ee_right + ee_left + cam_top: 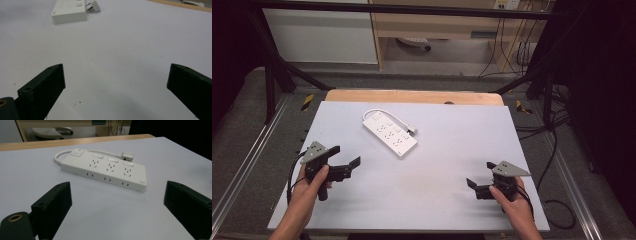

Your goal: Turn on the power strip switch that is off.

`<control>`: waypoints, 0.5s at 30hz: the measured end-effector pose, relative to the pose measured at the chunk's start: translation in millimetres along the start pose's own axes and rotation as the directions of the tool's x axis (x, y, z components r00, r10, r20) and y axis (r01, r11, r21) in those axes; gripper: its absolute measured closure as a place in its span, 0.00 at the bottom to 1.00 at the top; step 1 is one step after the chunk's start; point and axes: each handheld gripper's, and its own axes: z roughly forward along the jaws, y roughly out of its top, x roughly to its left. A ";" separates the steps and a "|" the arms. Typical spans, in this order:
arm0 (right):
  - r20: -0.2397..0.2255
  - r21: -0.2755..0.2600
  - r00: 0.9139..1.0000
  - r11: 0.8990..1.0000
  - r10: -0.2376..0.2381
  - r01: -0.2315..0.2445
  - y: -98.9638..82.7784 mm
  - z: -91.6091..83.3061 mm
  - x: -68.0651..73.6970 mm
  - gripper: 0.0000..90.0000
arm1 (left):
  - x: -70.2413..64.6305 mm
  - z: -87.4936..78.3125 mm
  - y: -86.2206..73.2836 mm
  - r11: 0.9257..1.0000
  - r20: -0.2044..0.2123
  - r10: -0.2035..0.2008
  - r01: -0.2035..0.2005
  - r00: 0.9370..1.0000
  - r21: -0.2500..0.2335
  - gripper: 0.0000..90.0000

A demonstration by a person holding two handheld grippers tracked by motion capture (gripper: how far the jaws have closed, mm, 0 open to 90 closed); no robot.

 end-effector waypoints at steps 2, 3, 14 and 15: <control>0.002 0.001 1.000 1.000 -0.004 0.004 -0.2 -0.3 -0.3 0.02 | 0.2 -3.1 -3.8 1.000 -0.007 -0.003 0.003 1.000 -0.010 0.08; -0.001 -0.001 1.000 1.000 -0.002 0.002 -0.2 -0.6 -0.2 0.02 | 0.3 -4.6 -5.7 1.000 -0.009 -0.006 0.006 1.000 -0.011 0.07; 0.039 -0.015 0.998 0.999 0.039 -0.038 -2.7 -4.4 -10.5 0.03 | -9.3 -14.1 -36.4 1.000 -0.010 -0.031 0.030 0.999 -0.007 0.07; 0.039 -0.015 0.998 0.999 0.039 -0.038 -2.7 -4.4 -10.5 0.03 | -11.4 -14.3 -39.5 1.000 -0.004 -0.031 0.031 0.999 0.001 0.07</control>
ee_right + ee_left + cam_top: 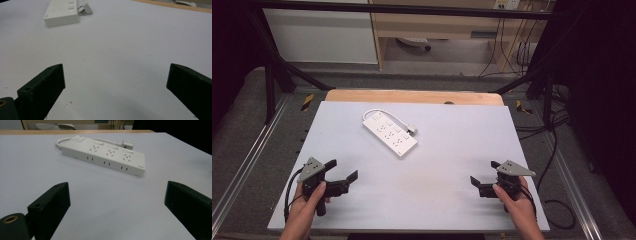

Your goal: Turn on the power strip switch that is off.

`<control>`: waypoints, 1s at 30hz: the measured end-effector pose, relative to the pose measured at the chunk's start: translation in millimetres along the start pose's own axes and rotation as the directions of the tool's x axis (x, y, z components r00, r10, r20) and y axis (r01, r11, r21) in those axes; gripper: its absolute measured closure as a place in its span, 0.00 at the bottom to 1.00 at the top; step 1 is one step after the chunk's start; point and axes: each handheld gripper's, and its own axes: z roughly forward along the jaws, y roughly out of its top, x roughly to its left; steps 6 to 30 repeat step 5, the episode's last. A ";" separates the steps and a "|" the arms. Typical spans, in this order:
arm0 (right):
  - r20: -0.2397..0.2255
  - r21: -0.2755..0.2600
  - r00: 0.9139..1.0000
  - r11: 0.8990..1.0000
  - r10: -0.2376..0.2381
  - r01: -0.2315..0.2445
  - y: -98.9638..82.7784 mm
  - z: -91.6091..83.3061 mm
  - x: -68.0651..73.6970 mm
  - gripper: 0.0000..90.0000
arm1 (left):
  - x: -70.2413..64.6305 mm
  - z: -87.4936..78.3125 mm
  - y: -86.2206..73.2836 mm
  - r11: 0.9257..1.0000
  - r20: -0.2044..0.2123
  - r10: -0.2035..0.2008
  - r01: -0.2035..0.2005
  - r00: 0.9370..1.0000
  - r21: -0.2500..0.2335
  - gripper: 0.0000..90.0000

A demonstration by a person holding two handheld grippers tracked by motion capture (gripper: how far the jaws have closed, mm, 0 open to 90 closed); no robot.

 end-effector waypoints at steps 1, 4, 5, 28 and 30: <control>0.009 0.001 1.000 1.000 0.010 -0.010 -0.5 0.2 -1.9 0.03 | -2.3 0.2 -3.3 1.000 0.004 0.005 -0.005 1.000 0.018 0.07; 0.071 0.033 0.997 0.999 0.031 -0.034 -3.9 3.5 -8.4 0.04 | -8.0 1.4 -8.5 0.997 0.012 0.041 -0.042 0.999 0.059 0.07; 0.096 0.053 0.995 0.998 0.036 -0.041 -5.7 6.3 -11.1 0.04 | -9.2 2.7 -8.5 0.997 0.013 0.053 -0.053 0.999 0.063 0.07; 0.096 0.053 0.995 0.998 0.036 -0.041 -5.7 6.3 -11.1 0.04 | -9.2 2.7 -8.5 0.997 0.013 0.053 -0.053 0.999 0.063 0.07; 0.096 0.053 0.995 0.998 0.036 -0.041 -5.7 6.3 -11.1 0.04 | -9.2 2.7 -8.5 0.997 0.013 0.053 -0.053 0.999 0.063 0.07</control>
